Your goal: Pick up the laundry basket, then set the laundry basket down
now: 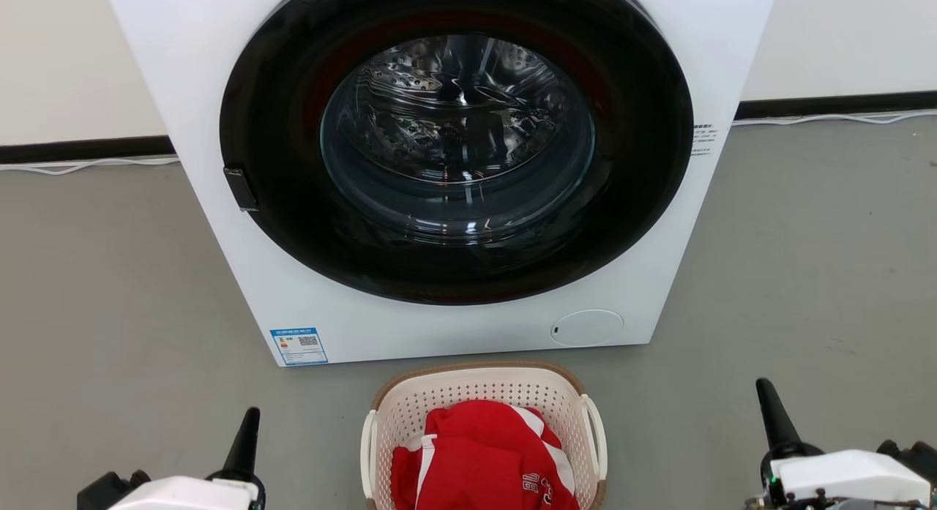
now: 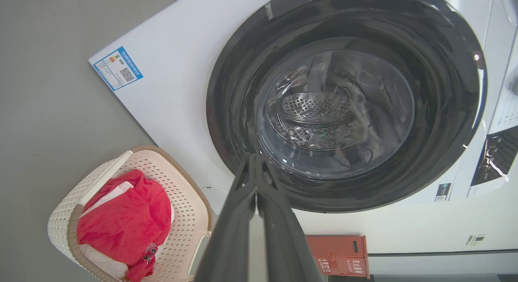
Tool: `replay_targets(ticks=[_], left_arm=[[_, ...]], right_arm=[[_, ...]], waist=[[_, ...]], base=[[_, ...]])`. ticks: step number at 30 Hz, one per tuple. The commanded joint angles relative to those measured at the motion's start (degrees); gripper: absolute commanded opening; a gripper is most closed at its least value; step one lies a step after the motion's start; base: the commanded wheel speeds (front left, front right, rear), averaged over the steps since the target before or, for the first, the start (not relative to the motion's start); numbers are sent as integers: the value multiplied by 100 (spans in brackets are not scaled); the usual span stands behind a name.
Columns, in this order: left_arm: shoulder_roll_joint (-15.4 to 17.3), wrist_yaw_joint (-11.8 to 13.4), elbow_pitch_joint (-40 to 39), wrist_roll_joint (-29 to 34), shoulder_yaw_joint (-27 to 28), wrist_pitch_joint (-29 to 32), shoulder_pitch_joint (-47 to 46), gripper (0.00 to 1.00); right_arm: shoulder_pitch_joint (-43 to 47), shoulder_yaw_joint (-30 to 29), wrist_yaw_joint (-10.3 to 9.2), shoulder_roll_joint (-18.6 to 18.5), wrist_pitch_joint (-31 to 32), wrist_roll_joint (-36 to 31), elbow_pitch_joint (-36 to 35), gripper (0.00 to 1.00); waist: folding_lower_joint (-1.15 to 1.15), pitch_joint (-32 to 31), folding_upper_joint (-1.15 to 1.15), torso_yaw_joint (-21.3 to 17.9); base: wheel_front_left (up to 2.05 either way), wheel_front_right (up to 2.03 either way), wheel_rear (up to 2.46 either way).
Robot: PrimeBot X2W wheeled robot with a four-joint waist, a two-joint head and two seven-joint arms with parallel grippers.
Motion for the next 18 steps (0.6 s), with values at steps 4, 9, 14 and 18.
replay_targets(ticks=[4, 9, 14, 18], left_arm=[[14, -117, -226, -349, 175, 88, -373, 0], [-1, -157, -265, -633, 205, 170, -415, 0], [-13, -189, -297, -860, 229, 236, -448, 0], [-24, -221, -328, -1088, 254, 302, -481, 0]], right_arm=[[-352, 43, 32, -27, 143, 439, -212, 0], [-387, 18, 33, -20, 225, 803, -233, 0], [-415, -2, 35, -14, 291, 1094, -250, 0], [-443, -22, 36, -9, 357, 1385, -266, 0]], waist=[[0, 13, 0, -1], [0, 28, 0, -2], [0, 40, 0, -3], [0, 52, 0, -4]], base=[[0, 0, 0], [0, 0, 0], [0, 0, 0], [0, 0, 0]])
